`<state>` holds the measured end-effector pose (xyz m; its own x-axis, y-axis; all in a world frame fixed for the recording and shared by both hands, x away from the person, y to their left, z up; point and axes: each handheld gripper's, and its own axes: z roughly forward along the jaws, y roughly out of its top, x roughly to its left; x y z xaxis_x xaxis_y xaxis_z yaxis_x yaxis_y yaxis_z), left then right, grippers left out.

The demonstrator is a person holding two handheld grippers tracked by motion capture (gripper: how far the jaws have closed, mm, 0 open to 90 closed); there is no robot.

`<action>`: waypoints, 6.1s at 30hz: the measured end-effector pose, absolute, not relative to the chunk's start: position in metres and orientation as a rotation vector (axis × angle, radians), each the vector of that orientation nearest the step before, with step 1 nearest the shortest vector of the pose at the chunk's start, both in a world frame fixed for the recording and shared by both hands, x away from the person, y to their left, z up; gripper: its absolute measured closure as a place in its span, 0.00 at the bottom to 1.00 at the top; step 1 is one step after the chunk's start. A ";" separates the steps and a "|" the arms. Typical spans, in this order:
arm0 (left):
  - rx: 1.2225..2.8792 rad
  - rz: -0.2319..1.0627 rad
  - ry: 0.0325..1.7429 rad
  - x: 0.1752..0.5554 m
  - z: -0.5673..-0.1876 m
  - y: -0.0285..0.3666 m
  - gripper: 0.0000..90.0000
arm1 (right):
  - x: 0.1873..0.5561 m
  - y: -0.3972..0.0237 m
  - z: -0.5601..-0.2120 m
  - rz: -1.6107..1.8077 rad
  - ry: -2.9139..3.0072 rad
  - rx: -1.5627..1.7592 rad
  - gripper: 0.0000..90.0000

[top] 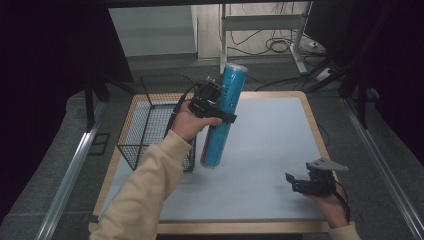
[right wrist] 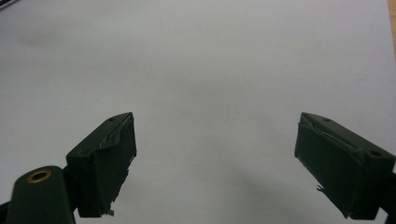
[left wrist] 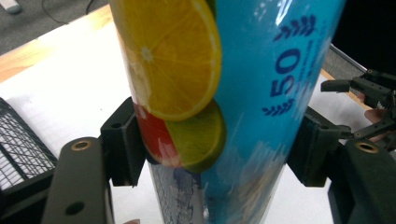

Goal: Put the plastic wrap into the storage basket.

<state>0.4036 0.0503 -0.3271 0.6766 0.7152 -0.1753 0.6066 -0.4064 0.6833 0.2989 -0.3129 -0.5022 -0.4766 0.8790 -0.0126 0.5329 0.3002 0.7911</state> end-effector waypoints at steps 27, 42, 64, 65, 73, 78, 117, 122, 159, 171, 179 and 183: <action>2.077 0.265 1.103 0.420 -0.292 0.091 0.36 | 0.299 -0.314 -0.503 1.030 2.120 1.268 0.14; 2.016 0.331 1.133 0.417 -0.264 0.129 0.36 | 0.300 -0.313 -0.503 1.031 2.118 1.269 0.14; 2.026 0.373 1.262 0.429 -0.300 0.178 0.36 | 0.300 -0.313 -0.504 1.024 2.124 1.275 0.14; 2.032 0.372 1.269 0.431 -0.304 0.180 0.36 | 0.300 -0.313 -0.504 1.022 2.124 1.273 0.14; 2.074 0.376 1.317 0.443 -0.330 0.183 0.36 | 0.300 -0.312 -0.504 1.020 2.125 1.274 0.14; 2.118 0.387 1.348 0.452 -0.346 0.180 0.36 | 0.300 -0.313 -0.505 1.016 2.127 1.272 0.14; 2.226 0.389 1.479 0.518 -0.401 0.150 0.36 | 0.300 -0.316 -0.507 1.014 2.124 1.283 0.14; 2.239 0.386 1.487 0.523 -0.403 0.150 0.36 | 0.300 -0.315 -0.507 1.010 2.124 1.283 0.14; 2.238 0.418 1.501 0.526 -0.404 0.144 0.27 | 0.299 -0.314 -0.507 1.012 2.129 1.274 0.14; 2.093 0.420 1.349 0.485 -0.374 0.155 0.20 | 0.298 -0.312 -0.505 1.014 2.128 1.267 0.14; 2.016 0.414 1.204 0.444 -0.361 0.158 0.20 | 0.299 -0.312 -0.505 1.011 2.128 1.263 0.14; 2.009 0.404 1.172 0.424 -0.356 0.159 0.20 | 0.299 -0.312 -0.504 1.010 2.125 1.262 0.14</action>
